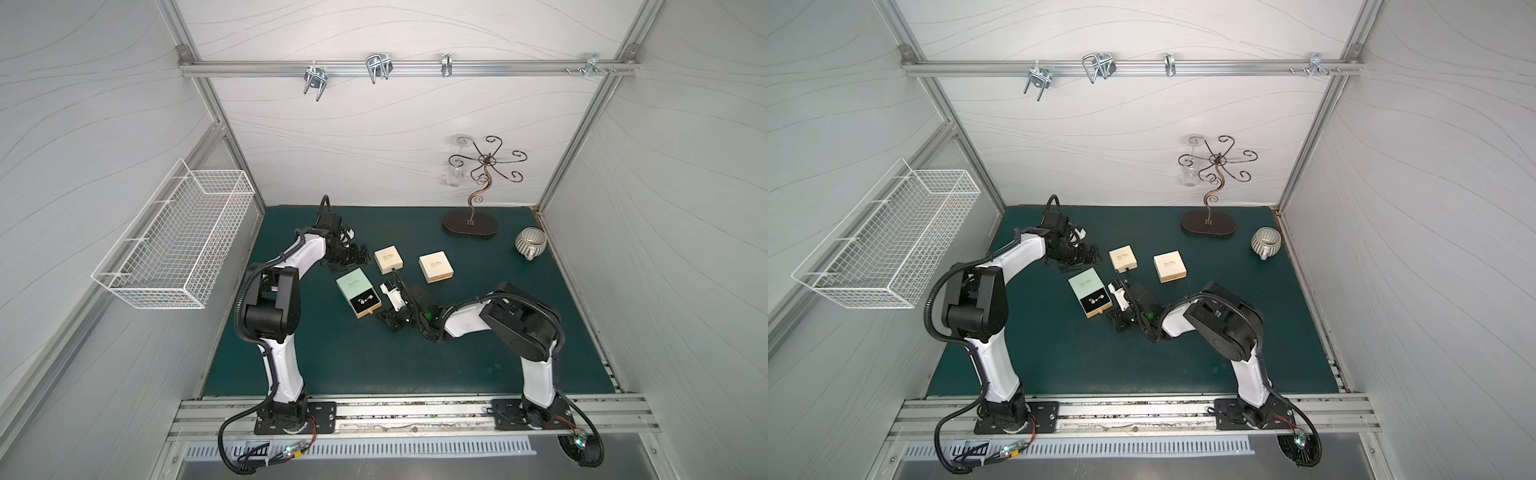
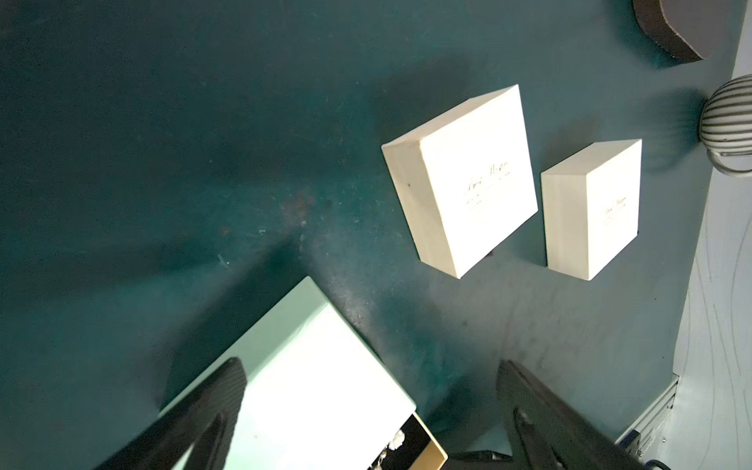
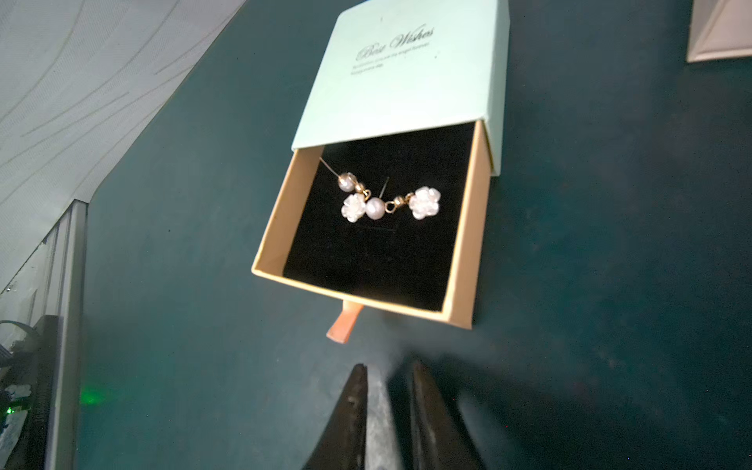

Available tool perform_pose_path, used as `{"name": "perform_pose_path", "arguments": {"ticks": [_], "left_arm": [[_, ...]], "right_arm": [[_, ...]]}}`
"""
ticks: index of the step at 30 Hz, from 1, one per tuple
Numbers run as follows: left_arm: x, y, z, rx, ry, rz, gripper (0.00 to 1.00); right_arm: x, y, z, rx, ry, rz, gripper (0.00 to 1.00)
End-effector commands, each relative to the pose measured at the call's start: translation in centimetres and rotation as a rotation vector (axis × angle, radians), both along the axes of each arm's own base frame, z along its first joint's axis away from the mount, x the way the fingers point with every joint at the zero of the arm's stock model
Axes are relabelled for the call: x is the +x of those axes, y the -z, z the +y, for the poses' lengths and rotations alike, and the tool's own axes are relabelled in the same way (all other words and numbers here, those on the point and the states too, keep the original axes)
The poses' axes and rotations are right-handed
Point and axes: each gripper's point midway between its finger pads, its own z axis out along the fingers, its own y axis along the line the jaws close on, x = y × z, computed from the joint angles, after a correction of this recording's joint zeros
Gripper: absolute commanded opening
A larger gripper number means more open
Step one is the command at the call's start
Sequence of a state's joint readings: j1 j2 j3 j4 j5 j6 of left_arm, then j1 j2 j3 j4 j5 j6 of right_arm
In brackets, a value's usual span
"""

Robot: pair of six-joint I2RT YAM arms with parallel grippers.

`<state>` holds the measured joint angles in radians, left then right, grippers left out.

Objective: Place the earrings into the drawer-style jewelry box
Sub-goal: Close the drawer of the jewelry box.

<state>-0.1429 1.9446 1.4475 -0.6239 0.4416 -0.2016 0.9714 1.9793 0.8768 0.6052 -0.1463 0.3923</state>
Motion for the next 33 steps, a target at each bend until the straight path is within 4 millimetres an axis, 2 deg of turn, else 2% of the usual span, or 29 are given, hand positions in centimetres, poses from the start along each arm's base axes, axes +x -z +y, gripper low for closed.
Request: {"name": "perform_pose_path", "arguments": {"ticks": [1, 13, 33], "left_arm": [[1.0, -0.5, -0.6, -0.026, 0.037, -0.026, 0.99], [0.7, 0.8, -0.9, -0.025, 0.055, 0.002, 0.99], [0.2, 1.2, -2.1, -0.036, 0.104, 0.015, 0.99]], "right_arm": [[-0.1, 0.0, 1.0, 0.019, -0.012, -0.010, 0.22], [0.1, 0.3, 2.1, 0.031, -0.024, -0.003, 0.21], [2.0, 0.6, 4.1, 0.040, 0.018, -0.010, 0.18]]}}
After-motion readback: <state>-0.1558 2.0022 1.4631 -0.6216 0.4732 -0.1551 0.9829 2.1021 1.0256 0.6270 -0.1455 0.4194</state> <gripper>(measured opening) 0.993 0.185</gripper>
